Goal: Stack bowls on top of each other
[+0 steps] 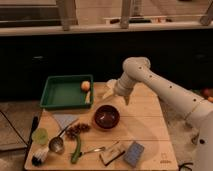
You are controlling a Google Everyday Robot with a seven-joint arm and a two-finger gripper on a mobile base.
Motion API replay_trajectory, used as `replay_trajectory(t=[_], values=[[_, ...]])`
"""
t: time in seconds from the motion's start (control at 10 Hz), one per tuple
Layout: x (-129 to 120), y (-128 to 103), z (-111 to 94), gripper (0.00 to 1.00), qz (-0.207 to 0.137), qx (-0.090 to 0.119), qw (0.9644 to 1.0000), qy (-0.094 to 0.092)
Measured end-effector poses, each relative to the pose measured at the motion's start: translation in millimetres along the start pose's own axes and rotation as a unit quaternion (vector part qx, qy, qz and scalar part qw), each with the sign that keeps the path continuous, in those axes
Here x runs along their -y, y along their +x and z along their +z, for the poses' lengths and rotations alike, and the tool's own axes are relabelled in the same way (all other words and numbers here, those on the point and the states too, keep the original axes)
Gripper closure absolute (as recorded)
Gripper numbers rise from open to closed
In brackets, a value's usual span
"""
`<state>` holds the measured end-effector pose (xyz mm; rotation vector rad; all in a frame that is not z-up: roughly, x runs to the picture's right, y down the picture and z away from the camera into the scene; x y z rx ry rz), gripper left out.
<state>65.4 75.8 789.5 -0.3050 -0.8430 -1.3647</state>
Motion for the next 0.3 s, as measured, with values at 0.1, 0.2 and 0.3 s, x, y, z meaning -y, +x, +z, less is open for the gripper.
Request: replay_trajectory(t=[0.1, 0.2, 0.3], values=[[0.2, 0.0, 0.1, 0.20, 0.000, 0.000, 1.0000, 0.000], [0.8, 0.1, 0.3, 0.20, -0.001, 0.000, 1.0000, 0.000], [1.2, 0.2, 0.3, 0.20, -0.001, 0.000, 1.0000, 0.000]])
